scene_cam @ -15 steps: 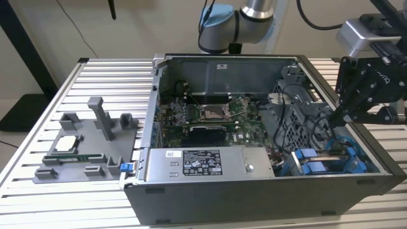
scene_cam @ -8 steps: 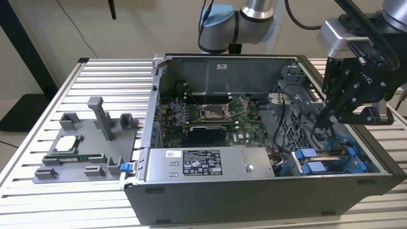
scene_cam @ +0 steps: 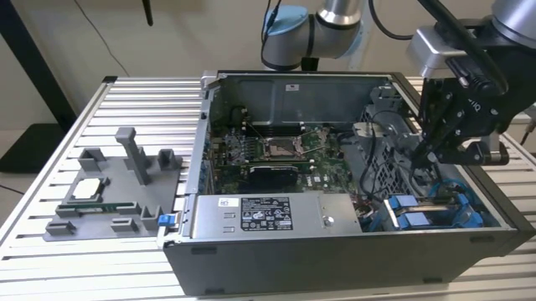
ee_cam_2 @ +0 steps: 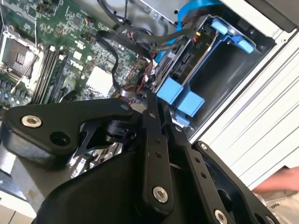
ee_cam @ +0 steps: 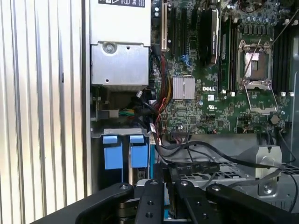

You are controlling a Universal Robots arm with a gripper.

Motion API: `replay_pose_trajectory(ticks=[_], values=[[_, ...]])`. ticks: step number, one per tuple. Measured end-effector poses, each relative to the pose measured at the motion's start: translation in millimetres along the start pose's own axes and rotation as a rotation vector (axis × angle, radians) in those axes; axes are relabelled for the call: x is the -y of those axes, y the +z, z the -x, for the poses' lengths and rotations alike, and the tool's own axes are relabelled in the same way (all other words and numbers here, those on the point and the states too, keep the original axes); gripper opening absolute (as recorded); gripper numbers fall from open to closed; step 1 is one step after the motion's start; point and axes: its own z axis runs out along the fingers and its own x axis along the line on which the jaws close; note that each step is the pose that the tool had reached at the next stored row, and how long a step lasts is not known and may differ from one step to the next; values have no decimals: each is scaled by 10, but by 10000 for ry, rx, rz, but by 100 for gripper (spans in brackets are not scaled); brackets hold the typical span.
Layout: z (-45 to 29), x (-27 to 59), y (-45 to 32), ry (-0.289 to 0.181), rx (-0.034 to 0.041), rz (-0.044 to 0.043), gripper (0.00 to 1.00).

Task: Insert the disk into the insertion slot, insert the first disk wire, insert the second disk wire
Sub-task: 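Insert the second disk wire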

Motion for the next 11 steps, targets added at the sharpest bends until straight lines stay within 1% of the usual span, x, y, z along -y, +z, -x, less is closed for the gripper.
replay_pose_trajectory(ticks=[3, 6, 9, 11], values=[[-5, 1, 31, -29, 3, -197, 0], [-14, 1, 66, -53, 9, -350, 0], [-25, 2, 103, -72, 10, -470, 0], [-34, 3, 123, -79, 11, -516, 0]])
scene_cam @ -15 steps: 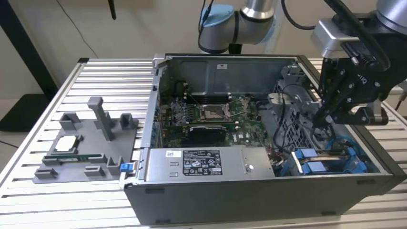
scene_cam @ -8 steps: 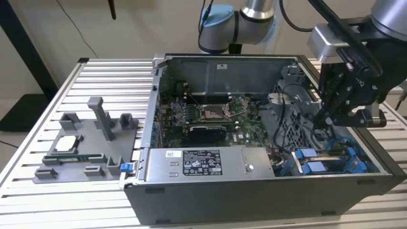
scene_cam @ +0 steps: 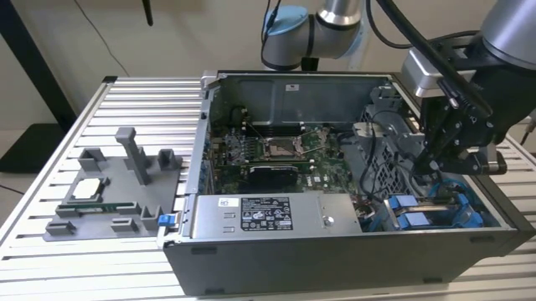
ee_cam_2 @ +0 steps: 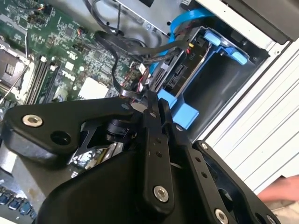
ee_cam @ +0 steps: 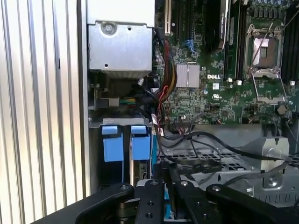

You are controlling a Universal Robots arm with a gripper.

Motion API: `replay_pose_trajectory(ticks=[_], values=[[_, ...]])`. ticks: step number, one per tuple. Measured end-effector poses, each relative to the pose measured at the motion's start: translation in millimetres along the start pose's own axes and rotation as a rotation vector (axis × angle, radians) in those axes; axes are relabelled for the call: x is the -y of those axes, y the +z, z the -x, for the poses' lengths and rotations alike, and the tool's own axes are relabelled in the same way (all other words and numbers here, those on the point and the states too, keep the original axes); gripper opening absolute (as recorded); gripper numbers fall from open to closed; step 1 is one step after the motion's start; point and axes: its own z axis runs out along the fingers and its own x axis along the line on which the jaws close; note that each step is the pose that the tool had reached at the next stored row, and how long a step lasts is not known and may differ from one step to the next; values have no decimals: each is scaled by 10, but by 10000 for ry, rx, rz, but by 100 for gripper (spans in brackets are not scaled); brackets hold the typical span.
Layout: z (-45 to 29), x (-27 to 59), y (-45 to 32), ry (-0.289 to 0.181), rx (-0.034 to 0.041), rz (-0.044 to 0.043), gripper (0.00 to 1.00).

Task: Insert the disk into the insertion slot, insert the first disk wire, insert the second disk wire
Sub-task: 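Insert the second disk wire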

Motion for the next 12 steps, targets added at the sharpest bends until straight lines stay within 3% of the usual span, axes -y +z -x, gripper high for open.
replay_pose_trajectory(ticks=[5, 12], values=[[-34, -2, 29, -4, 1, -34, 0], [-147, -2, 65, -5, 1, -44, 0]])
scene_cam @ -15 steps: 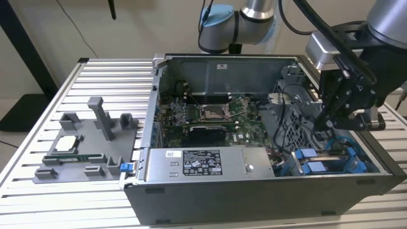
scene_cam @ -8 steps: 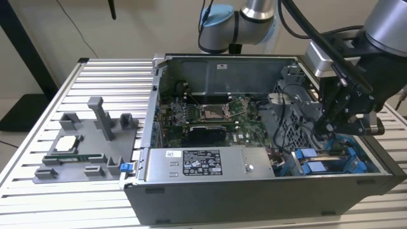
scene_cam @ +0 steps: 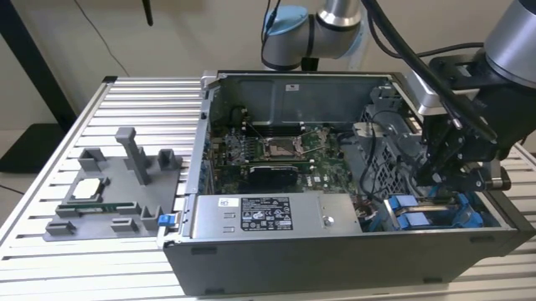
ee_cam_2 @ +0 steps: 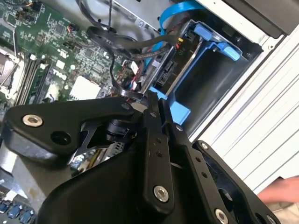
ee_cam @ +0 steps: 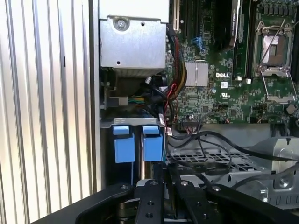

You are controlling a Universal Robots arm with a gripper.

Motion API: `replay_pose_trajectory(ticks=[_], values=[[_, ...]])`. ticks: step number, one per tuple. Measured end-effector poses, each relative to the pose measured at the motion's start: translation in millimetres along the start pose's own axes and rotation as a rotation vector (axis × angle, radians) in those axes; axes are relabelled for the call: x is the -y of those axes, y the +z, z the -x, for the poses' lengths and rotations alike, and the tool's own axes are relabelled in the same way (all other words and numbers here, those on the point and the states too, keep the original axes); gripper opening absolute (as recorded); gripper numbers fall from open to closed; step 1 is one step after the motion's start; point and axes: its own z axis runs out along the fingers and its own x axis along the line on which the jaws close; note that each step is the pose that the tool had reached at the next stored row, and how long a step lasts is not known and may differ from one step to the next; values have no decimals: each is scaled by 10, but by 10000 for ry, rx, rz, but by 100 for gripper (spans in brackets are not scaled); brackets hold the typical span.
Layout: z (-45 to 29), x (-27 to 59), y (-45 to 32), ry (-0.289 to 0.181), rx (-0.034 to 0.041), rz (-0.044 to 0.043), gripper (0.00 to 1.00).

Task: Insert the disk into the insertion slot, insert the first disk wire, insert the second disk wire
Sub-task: 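Insert the second disk wire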

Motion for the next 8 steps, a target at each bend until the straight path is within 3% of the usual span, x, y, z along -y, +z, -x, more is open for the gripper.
replay_pose_trajectory(ticks=[8], values=[[-31, 22, 46, -6, -1, -33, 0]])
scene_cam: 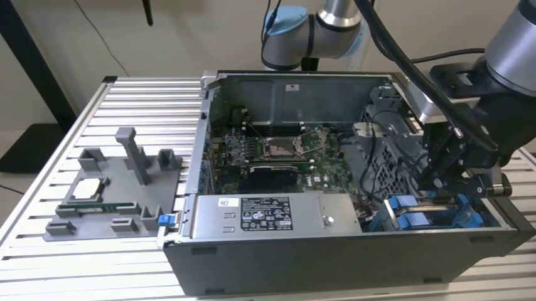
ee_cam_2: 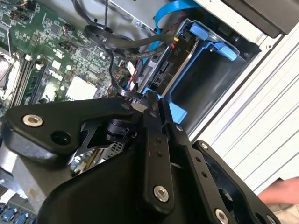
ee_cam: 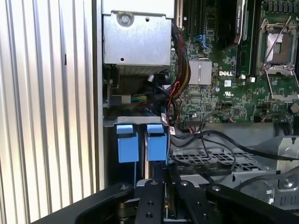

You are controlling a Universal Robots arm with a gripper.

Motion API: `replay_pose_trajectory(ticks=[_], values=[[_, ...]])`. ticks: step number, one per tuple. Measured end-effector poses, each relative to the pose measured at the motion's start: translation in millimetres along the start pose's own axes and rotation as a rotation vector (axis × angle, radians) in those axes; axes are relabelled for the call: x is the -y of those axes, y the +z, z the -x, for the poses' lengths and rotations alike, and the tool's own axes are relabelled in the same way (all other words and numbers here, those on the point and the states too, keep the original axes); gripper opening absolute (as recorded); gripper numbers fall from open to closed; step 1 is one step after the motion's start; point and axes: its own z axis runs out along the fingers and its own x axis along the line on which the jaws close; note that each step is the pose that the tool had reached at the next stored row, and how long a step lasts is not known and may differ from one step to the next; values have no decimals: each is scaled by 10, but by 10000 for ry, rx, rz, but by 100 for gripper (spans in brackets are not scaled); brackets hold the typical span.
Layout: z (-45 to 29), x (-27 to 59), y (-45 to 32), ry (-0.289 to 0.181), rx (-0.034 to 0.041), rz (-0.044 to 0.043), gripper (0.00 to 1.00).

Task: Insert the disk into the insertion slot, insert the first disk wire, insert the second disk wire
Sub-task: 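Insert the second disk wire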

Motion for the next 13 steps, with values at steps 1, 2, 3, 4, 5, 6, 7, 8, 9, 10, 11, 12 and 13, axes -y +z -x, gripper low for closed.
replay_pose_trajectory(ticks=[1, 2, 3, 4, 5, 6, 7, 8, 9, 10, 11, 12, 13], values=[[-1, 9, 5, 0, 1, -3, 0], [-1, 21, 11, 0, 2, -6, 0], [-2, 33, 16, -1, 2, -8, 0], [-3, 44, 22, -1, 4, -12, 0], [-3, 53, 28, -2, 6, -15, 0], [-4, 63, 34, -2, 6, -20, 0], [-5, 74, 40, -3, 6, -25, 0], [-5, 85, 46, -3, 7, -30, 0], [-6, 98, 52, -4, 8, -35, 0], [-7, 111, 59, -4, 10, -39, 0], [-8, 124, 66, -6, 11, -44, 0], [-8, 136, 73, -6, 13, -49, 0], [-9, 149, 79, -7, 13, -54, 0]])
